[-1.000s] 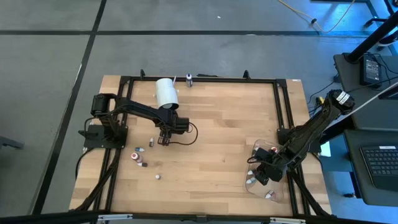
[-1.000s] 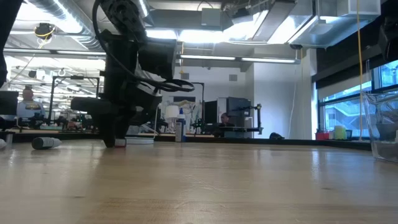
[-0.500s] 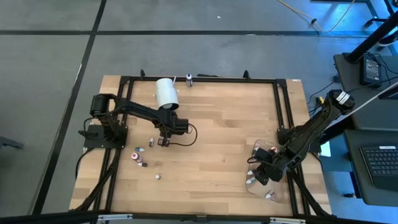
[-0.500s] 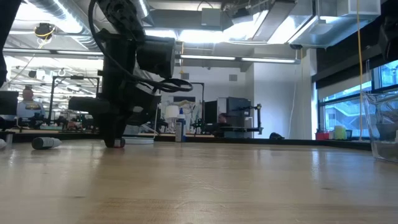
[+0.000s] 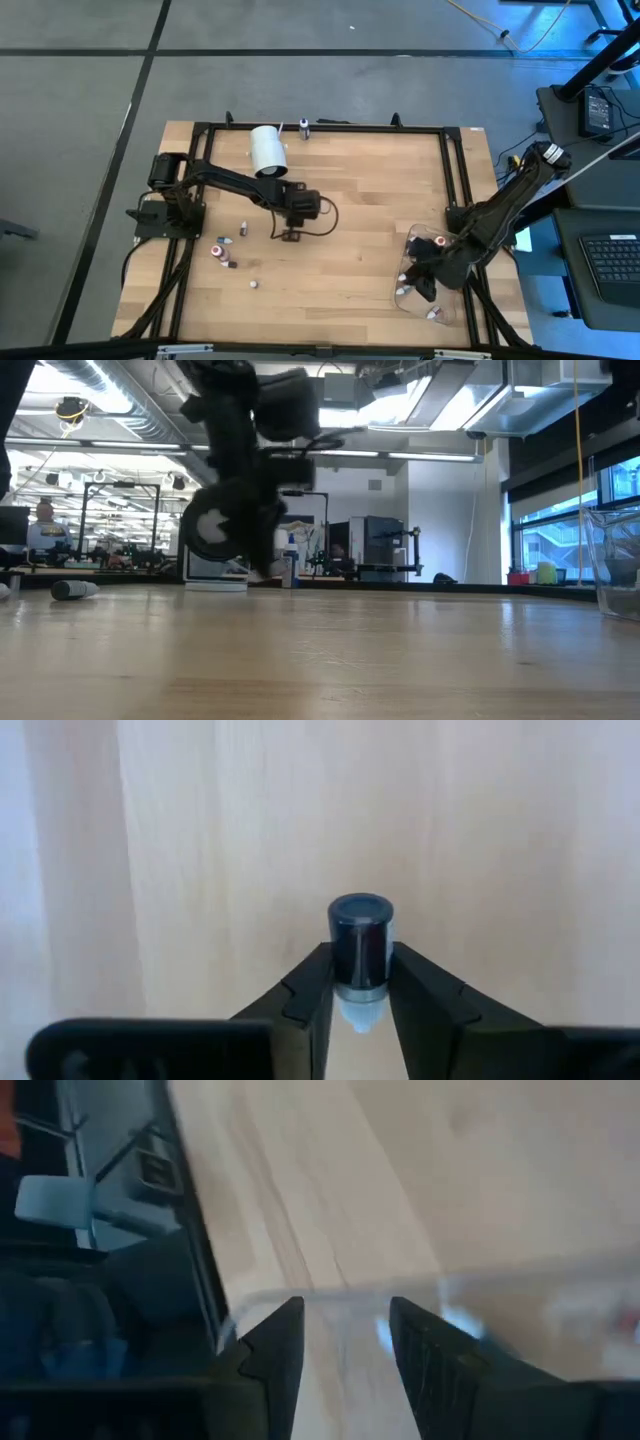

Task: Pick & Place food coloring
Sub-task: Put the top small pink food coloring bottle into the transparent bin

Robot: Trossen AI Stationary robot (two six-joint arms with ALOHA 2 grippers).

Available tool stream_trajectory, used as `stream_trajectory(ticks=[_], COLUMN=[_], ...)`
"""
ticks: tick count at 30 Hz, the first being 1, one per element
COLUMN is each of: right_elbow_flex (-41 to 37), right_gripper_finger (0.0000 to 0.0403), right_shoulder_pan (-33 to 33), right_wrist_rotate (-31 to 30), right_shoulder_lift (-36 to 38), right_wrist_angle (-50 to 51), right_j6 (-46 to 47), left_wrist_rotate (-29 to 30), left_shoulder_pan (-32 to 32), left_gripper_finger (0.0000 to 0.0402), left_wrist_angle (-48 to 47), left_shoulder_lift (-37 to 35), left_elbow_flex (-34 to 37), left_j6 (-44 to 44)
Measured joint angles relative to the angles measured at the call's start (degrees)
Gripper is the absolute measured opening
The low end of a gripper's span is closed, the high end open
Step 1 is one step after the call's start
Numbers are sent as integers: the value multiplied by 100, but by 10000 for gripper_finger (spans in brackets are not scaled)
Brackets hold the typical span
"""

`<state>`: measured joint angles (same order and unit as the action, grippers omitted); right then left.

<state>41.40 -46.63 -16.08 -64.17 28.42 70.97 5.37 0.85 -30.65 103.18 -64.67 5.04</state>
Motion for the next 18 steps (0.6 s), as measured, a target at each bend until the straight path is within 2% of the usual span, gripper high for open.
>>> stream_trajectory(ticks=[7,10,14,18], right_elbow_flex=[267,269,269,269], right_gripper_finger=[152,152,158,193], right_shoulder_pan=[19,108,425,804], right_wrist_rotate=[-1586,-2190,-2142,-1805], right_shoulder_lift=[10,10,10,10], right_wrist_angle=[-579,-840,-861,-855], right_j6=[-2217,-2863,-3103,-3273], left_wrist_rotate=[-768,-1161,-1397,-1397], left_shoulder_pan=[-11,-14,-90,-222], left_gripper_finger=[85,83,84,85], left_wrist_angle=[1229,1975,2620,3080], left_shoulder_lift=[-4,-4,-4,-6], left_elbow_flex=[-198,-205,-207,-207], left_j6=[-641,-827,-847,-560])
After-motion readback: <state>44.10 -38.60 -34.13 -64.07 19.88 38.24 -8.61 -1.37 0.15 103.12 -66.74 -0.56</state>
